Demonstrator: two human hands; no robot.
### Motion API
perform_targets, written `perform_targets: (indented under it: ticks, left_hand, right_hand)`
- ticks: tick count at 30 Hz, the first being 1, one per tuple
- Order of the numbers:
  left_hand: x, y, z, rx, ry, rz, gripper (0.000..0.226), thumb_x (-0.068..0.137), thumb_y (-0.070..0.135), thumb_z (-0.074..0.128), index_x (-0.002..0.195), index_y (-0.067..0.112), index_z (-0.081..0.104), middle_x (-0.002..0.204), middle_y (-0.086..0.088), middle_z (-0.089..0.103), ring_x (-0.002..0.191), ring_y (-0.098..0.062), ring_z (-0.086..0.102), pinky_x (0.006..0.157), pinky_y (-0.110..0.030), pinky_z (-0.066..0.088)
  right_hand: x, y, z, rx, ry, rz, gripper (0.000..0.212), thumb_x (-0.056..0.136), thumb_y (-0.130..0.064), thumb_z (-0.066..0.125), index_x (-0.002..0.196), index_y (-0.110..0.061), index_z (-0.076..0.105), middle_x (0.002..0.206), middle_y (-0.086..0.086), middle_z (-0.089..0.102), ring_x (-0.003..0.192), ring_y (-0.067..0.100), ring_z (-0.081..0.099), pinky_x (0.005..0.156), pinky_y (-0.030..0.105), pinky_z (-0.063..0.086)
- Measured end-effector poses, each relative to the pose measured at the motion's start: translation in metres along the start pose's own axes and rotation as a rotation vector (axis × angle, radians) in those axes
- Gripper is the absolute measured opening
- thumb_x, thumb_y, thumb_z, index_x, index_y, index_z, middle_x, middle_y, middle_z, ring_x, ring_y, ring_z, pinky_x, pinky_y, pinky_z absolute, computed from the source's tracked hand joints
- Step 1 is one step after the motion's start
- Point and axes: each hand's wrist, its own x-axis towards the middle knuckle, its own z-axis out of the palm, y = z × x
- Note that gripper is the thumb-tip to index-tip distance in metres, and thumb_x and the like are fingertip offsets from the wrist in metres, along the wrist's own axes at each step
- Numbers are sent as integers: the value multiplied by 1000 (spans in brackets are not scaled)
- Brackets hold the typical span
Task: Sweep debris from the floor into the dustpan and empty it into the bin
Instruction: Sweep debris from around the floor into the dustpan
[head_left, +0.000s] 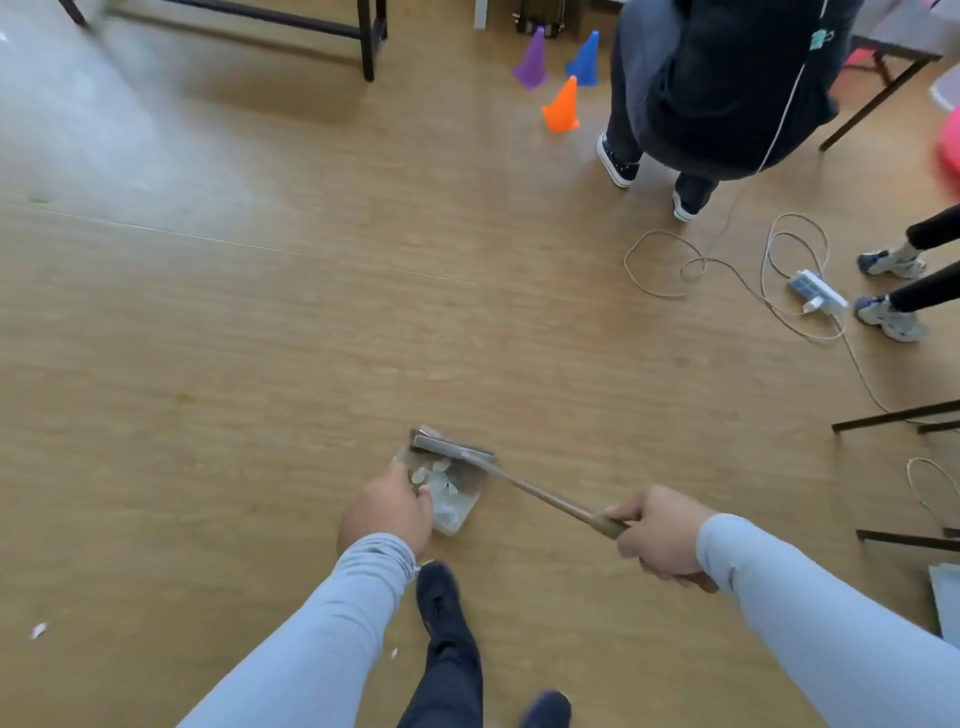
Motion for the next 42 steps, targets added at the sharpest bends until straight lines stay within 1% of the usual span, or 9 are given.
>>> perform_targets:
  ticks: [4, 8, 13, 17, 23, 29, 34, 38, 42]
  left_hand:
    - [2, -6, -1, -25, 1, 11, 18, 92, 41, 55, 105, 29, 60, 90, 2, 69, 79, -26, 64, 63, -30, 48]
    - [-4, -8, 5, -18, 3, -5, 15, 90, 45, 56, 97, 32, 58, 80, 8, 65, 71, -22, 61, 60, -30, 47]
    - [-3, -8, -4, 18, 15, -47, 12, 90, 46, 61, 91, 36, 54, 69, 17, 53, 64, -17, 51, 61, -28, 40]
    - [-2, -3, -8, 40, -16, -58, 14, 92, 43, 60, 97, 31, 56, 75, 9, 60, 72, -22, 55, 66, -29, 44]
    - [-2, -5, 1, 75, -7, -77, 17, 92, 44, 57, 102, 30, 56, 72, 9, 55, 70, -21, 53, 64, -29, 43]
    - [2, -22, 5, 19, -28, -103, 21, 91, 45, 58, 106, 30, 56, 86, 5, 67, 82, -26, 65, 73, -33, 52]
    - [5, -25, 10, -24, -20, -113, 21, 90, 45, 60, 106, 32, 58, 83, 9, 63, 77, -21, 62, 69, -30, 48]
    - [3, -27, 9, -52, -25, -111, 19, 89, 45, 60, 106, 35, 58, 79, 14, 59, 76, -19, 61, 67, -29, 47]
    - [4, -26, 5, -66, -35, -99, 20, 89, 43, 60, 105, 33, 59, 85, 9, 63, 79, -22, 63, 72, -33, 53]
  right_hand:
    - [-26, 38, -14, 108, 7, 8, 53, 82, -25, 58, 131, -44, 57, 62, 5, 62, 52, 24, 48, 48, 26, 43]
    - [-14, 35, 11, 73, 60, -25, 44, 86, -19, 47, 117, -49, 58, 70, -3, 60, 50, 18, 49, 41, 19, 40]
    - [4, 22, 19, -123, 5, -47, 39, 87, -12, 43, 120, -24, 60, 89, 2, 61, 58, 20, 48, 46, 27, 41]
    - [-14, 52, -38, 17, -75, -81, 42, 83, -18, 49, 114, -39, 67, 66, 1, 57, 51, 23, 46, 49, 25, 41]
    - [-19, 60, -78, 72, 46, -109, 37, 86, -25, 54, 111, -52, 58, 64, -3, 63, 51, 19, 53, 48, 24, 46]
    - [62, -33, -45, -193, 200, -141, 48, 89, -7, 44, 131, -26, 57, 96, 4, 63, 66, 23, 56, 54, 29, 48]
    - [86, -49, -2, -354, 153, -70, 50, 89, -3, 47, 138, -16, 51, 86, 3, 58, 79, 26, 64, 63, 34, 54]
    - [59, -18, 16, -461, 44, -60, 62, 85, -2, 45, 143, -23, 45, 90, -1, 56, 63, 18, 54, 45, 29, 43]
    - [20, 16, 9, -467, -69, -59, 78, 81, -3, 35, 146, -44, 38, 92, -5, 58, 60, 17, 54, 43, 25, 43]
